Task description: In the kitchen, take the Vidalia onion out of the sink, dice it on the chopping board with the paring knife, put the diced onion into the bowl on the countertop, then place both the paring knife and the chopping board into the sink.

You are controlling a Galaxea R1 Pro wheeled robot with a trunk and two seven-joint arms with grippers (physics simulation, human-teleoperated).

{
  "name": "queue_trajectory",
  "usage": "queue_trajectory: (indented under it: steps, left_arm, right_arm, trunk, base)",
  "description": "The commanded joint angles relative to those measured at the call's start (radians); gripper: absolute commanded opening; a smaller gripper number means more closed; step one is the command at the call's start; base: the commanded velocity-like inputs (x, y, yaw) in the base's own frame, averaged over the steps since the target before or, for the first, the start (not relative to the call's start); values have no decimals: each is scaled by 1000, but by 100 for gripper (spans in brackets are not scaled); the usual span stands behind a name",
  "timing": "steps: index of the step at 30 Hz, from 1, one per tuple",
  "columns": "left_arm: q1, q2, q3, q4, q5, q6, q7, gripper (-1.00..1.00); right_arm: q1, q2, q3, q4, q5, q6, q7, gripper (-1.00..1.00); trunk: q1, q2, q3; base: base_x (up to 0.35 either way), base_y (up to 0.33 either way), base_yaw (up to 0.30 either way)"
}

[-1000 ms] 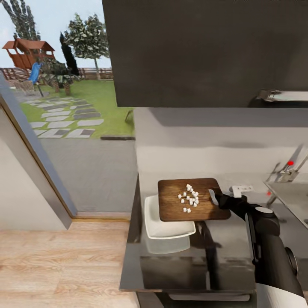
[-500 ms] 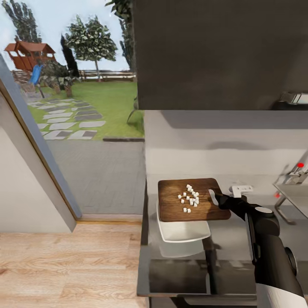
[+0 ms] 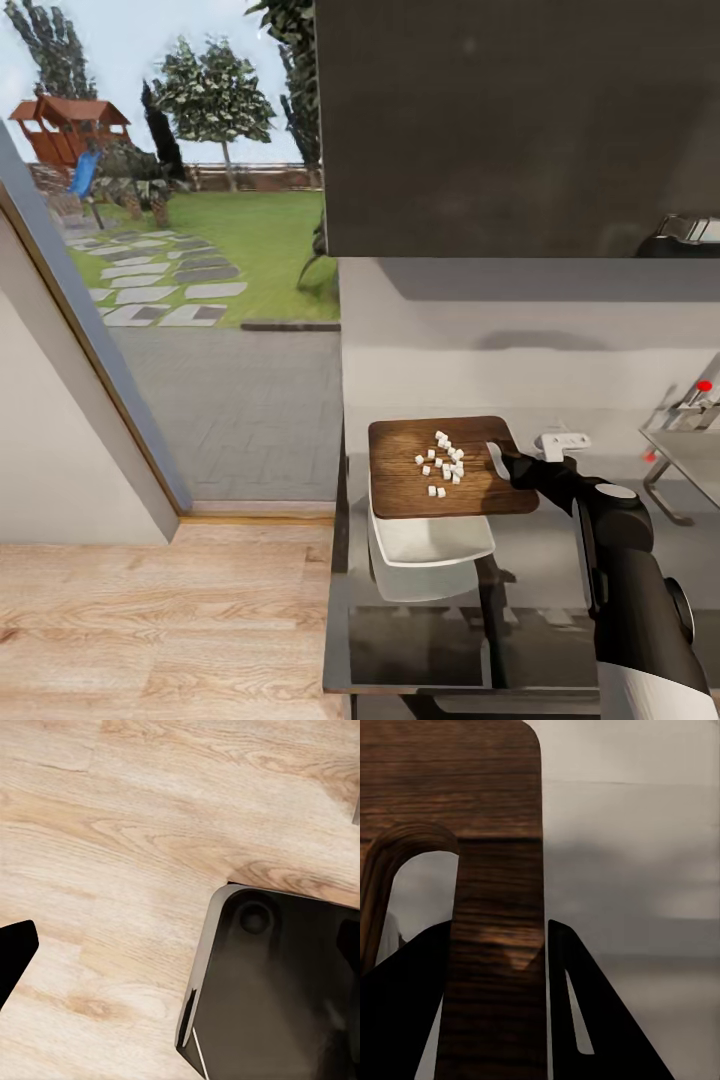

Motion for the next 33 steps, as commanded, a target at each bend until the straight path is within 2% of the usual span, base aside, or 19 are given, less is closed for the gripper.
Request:
queue_trajectory:
  steps: [1, 7, 14, 20, 25, 29, 31, 33]
  left_arm:
    - [0, 0, -2, -2, 3, -1, 2, 100]
    - [0, 0, -2, -2, 3, -1, 2, 100]
    - [0, 0, -2, -1, 3, -1, 2, 100]
    - [0, 0, -2, -1, 3, -1, 2, 100]
    - [0, 0, -2, -1, 3, -1, 2, 100]
    - [0, 0, -2, -1, 3, -1, 2, 100]
    - [0, 0, -2, -1, 3, -1, 2, 100]
    - [0, 0, -2, -2, 3, -1, 2, 100]
  right_arm:
    - [-1, 1, -2, -1, 10, 2, 11, -100]
    - [-1, 1, -2, 2, 8, -6, 12, -100]
    - [-1, 4, -7, 40, 7, -93, 13, -100]
    - [-1, 4, -8, 63, 6, -115, 15, -100]
    - [-1, 4, -8, 83, 6, -175, 15, -100]
    - [-1, 4, -9, 91, 6, -188, 15, -100]
    - [-1, 4, -18, 92, 6, -191, 16, -100]
    - [-1, 6, -51, 92, 5, -196, 17, -100]
  trunk:
    - [1, -2, -2]
    - [1, -2, -2]
    - [1, -2, -2]
    - [1, -2, -2]
    - [1, -2, -2]
    - [1, -2, -2]
    - [1, -2, -2]
    - [1, -2, -2]
  base:
    - [0, 0, 0]
    - [0, 0, 0]
    - [0, 0, 0]
    - [0, 0, 0]
    - [0, 0, 0]
    - [0, 0, 0]
    - [0, 0, 0]
    - [0, 0, 0]
